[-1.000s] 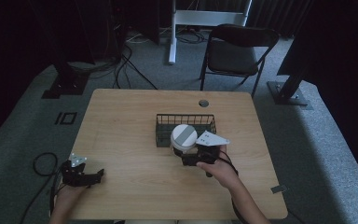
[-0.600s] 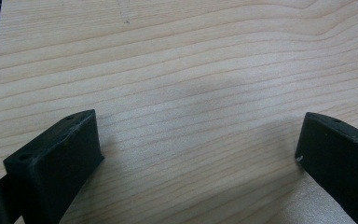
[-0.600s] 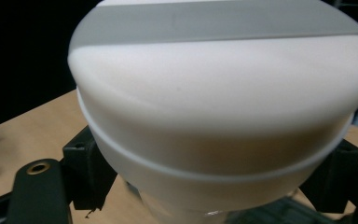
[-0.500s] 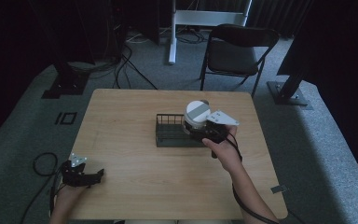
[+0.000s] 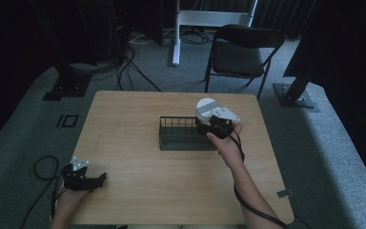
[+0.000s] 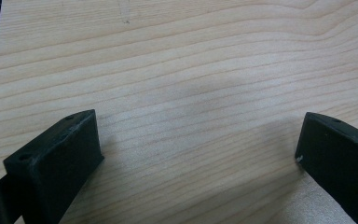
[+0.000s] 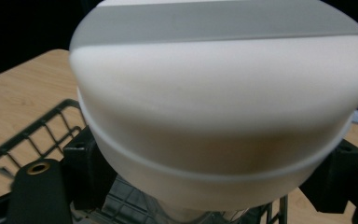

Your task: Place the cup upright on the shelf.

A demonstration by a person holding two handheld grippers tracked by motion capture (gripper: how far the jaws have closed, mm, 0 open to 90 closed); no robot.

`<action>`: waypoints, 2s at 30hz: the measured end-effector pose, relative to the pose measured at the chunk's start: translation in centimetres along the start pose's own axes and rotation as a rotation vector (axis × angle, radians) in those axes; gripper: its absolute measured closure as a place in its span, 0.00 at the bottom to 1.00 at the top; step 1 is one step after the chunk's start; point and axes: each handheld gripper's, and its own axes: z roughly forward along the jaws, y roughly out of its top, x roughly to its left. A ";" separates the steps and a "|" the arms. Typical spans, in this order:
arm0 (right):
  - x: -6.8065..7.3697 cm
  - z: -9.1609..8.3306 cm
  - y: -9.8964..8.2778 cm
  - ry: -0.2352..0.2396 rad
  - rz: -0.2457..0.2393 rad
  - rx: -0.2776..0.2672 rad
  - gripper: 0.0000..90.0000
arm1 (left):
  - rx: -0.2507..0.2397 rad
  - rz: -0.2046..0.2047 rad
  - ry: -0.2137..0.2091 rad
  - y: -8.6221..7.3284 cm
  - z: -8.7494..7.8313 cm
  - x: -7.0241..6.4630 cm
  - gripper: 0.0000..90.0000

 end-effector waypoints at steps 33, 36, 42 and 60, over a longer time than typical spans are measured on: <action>-0.2 2.5 -3.5 -0.010 0.030 0.155 0.20 | 0.000 0.000 0.000 0.0 0.0 0.0 0.00; -0.2 2.5 -3.8 -0.012 0.034 0.140 0.20 | 0.000 0.000 0.000 0.0 0.0 0.0 0.00; -0.4 2.5 -4.1 0.009 0.030 0.113 0.20 | 0.000 0.000 0.000 0.0 0.0 0.0 0.00; -0.4 0.7 -4.2 0.063 0.028 0.067 0.14 | 0.000 0.000 0.000 0.0 0.0 0.0 0.00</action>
